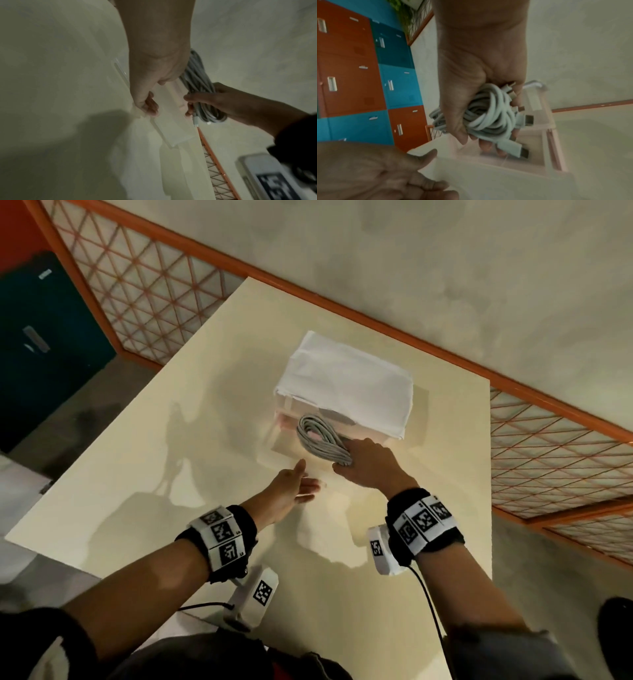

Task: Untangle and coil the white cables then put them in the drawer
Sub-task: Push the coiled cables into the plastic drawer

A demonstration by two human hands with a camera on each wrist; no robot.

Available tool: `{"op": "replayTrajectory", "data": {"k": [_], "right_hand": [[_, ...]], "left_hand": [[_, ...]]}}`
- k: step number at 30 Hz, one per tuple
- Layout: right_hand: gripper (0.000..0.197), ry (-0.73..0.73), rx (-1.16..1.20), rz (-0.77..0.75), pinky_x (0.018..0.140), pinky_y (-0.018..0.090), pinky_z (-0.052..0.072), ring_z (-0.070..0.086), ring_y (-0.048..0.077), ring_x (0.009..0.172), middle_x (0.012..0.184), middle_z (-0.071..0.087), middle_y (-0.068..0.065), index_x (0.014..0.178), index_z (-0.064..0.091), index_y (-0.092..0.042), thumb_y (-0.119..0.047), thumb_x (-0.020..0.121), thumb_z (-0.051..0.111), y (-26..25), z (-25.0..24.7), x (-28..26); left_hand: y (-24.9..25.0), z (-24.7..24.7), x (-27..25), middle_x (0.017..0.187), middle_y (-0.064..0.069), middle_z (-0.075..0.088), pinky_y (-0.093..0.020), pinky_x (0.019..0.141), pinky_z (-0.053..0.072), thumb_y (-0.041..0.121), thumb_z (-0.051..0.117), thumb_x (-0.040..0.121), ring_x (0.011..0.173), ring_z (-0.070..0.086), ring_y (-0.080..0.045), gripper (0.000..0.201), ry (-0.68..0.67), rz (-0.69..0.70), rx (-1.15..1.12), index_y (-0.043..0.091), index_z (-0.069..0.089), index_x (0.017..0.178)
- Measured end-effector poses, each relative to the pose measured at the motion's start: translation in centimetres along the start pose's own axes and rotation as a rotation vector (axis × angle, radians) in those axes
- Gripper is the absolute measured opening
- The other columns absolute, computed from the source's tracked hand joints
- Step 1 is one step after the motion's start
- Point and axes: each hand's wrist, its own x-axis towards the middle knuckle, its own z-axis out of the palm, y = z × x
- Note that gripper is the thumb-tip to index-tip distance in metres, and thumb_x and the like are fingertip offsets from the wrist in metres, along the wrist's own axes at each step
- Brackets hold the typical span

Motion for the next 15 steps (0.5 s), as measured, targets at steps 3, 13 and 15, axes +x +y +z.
{"op": "replayTrajectory", "data": {"k": [3,13,15], "right_hand": [[0.04,-0.127,-0.176,0.008,0.074,0.031,0.039,0.061,0.03,0.104,0.113,0.063,0.007,0.121,0.056,-0.019,-0.038,0.085,0.055,-0.5,0.4,2.1],[0.055,-0.323,0.282,0.219,0.083,0.024,0.039,0.054,0.027,0.114,0.135,0.053,0.013,0.132,0.047,-0.006,-0.03,0.085,0.062,0.9,2.2,5.1],[0.046,-0.293,0.367,0.272,0.08,0.026,0.04,0.055,0.026,0.101,0.125,0.06,0.014,0.123,0.056,-0.005,-0.029,0.084,0.063,1.1,2.3,5.5]], "left_hand": [[0.0,0.1,-0.3,0.085,-0.007,0.064,-0.026,0.068,0.051,0.036,0.03,0.101,0.073,0.062,-0.016,0.033,0.017,0.0,0.0,0.008,0.047,0.095],[-0.3,0.1,-0.2,0.082,-0.01,0.064,-0.029,0.077,0.051,0.033,0.028,0.102,0.075,0.062,-0.017,0.043,0.031,0.013,-0.038,0.008,0.052,0.078],[-0.3,0.0,-0.2,0.083,-0.01,0.064,-0.03,0.079,0.051,0.032,0.028,0.102,0.076,0.062,-0.018,0.04,0.026,0.01,-0.056,0.008,0.05,0.079]]}}
